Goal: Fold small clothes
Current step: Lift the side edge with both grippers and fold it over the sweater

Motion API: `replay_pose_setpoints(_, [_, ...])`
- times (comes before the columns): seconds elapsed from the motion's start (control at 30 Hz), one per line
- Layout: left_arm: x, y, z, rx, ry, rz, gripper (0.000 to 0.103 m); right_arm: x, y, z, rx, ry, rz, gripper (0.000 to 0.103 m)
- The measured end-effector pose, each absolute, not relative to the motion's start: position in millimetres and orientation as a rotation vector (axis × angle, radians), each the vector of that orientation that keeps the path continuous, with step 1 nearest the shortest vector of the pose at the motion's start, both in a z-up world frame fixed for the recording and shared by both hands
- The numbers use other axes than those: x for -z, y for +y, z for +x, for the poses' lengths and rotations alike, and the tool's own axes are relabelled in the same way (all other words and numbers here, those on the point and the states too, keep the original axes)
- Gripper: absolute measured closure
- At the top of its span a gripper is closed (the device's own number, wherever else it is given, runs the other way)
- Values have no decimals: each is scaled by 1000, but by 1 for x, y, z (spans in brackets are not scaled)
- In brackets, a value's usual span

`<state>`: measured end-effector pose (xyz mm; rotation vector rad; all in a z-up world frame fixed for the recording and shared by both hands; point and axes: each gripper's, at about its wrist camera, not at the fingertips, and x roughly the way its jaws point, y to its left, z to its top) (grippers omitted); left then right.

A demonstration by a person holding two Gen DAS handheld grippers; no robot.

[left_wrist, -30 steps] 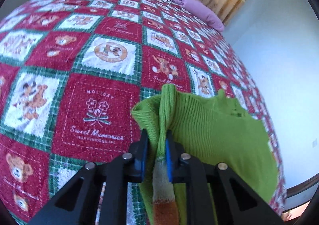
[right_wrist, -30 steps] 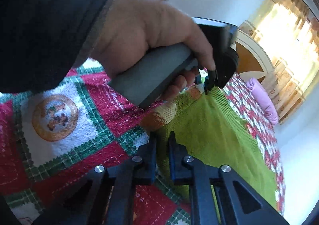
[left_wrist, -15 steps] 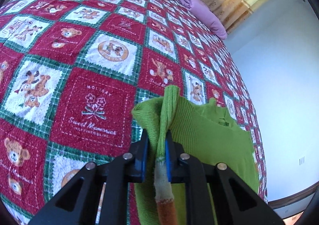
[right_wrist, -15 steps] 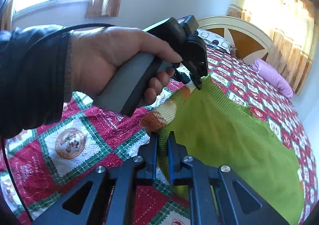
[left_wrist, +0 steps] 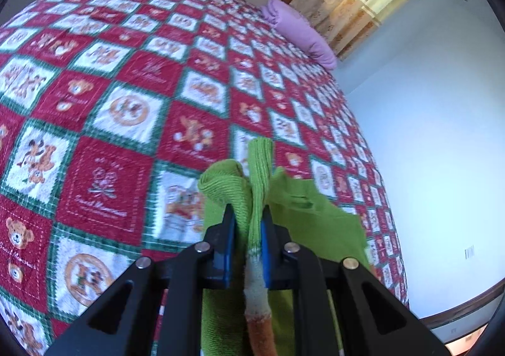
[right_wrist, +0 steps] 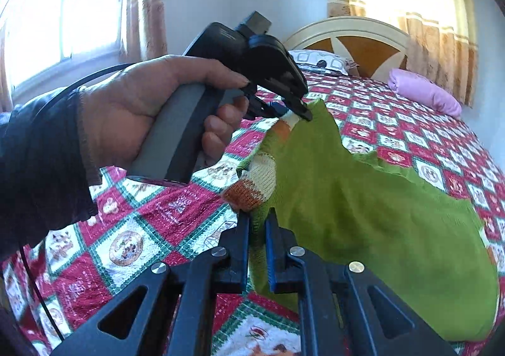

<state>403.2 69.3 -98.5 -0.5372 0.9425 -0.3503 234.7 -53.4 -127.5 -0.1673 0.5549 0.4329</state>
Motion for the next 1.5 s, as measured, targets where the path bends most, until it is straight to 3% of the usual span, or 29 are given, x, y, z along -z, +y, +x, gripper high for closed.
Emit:
replay_pose_setpoints(1.0, [35,-79,400,549,912,-421,88,94,-201,200,-366,523,192,95])
replay_pose_setpoints(1.5, [73,-163,417,628,1001,-381,88,117,-274,193,-275,574,266,95])
